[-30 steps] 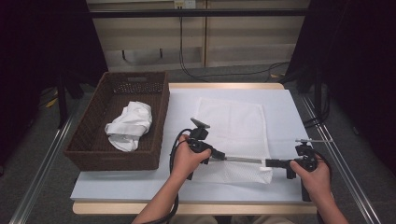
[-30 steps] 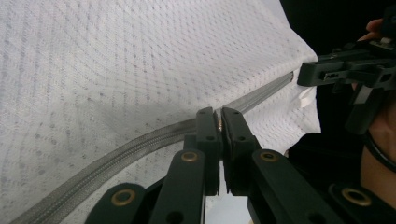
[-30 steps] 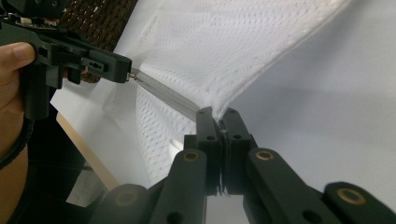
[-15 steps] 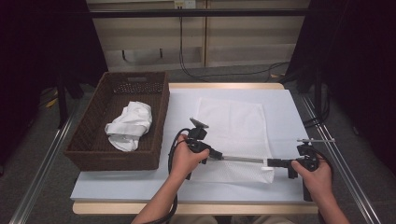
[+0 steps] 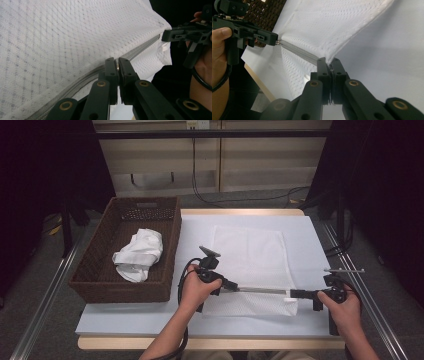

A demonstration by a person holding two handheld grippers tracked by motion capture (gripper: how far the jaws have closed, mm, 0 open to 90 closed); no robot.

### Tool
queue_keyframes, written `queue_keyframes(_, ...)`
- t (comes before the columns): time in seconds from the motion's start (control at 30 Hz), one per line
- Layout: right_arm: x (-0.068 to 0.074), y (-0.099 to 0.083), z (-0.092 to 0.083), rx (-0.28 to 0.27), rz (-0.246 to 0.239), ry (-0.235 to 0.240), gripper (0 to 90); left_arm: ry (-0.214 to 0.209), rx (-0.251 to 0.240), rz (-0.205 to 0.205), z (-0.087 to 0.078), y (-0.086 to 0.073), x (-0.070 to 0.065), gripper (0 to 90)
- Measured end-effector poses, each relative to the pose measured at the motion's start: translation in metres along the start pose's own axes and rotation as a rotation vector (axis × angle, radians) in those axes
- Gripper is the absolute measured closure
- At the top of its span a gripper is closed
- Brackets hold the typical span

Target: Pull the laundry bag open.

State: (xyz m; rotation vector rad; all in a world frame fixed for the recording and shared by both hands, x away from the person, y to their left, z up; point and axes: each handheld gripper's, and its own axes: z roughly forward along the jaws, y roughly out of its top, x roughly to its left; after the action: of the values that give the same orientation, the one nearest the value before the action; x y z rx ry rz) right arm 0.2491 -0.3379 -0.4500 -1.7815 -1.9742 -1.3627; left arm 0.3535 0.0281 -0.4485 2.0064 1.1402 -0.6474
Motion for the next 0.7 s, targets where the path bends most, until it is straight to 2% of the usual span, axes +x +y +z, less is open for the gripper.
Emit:
queue_keyframes(0.1, 0.0016, 0.0002, 0.0010, 0.001, -0.003, -0.004, 88.3, 0.009, -0.018, -0.003, -0.0007, -0.0001, 0.0002, 86.7)
queue_keyframes(0.17, 0.0017, 0.0003, 0.0011, 0.000, -0.002, -0.002, 88.3, 0.021, -0.010, 0.007, -0.0020, 0.0003, 0.0011, 86.7)
queue_keyframes(0.2, 0.0010, 0.0004, 0.0007, -0.004, -0.013, -0.020, 88.3, 0.025, -0.019, -0.006, -0.0021, -0.0001, 0.0006, 86.7)
queue_keyframes(0.27, -0.0020, 0.0002, 0.0004, 0.002, -0.001, -0.005, 88.4, 0.003, -0.014, -0.009, -0.0035, -0.0003, 0.0025, 86.7)
queue_keyframes(0.4, -0.0022, 0.0000, 0.0000, -0.003, -0.004, -0.006, 88.3, 0.008, -0.007, 0.001, -0.0036, 0.0000, 0.0023, 86.7)
queue_keyframes(0.47, -0.0018, 0.0005, 0.0000, -0.003, -0.007, -0.006, 88.4, 0.003, -0.008, -0.010, -0.0036, -0.0002, 0.0021, 86.7)
queue_keyframes(0.6, -0.0024, 0.0004, 0.0012, 0.007, -0.008, -0.007, 88.4, 0.016, -0.003, -0.003, -0.0030, -0.0006, 0.0023, 86.7)
queue_keyframes(0.63, -0.0030, 0.0004, 0.0012, 0.007, -0.007, -0.012, 88.3, 0.032, -0.003, 0.000, -0.0031, -0.0006, 0.0026, 86.7)
queue_keyframes(0.7, -0.0048, 0.0001, 0.0005, 0.008, -0.001, -0.017, 88.4, 0.016, 0.000, -0.004, -0.0037, -0.0009, 0.0042, 86.7)
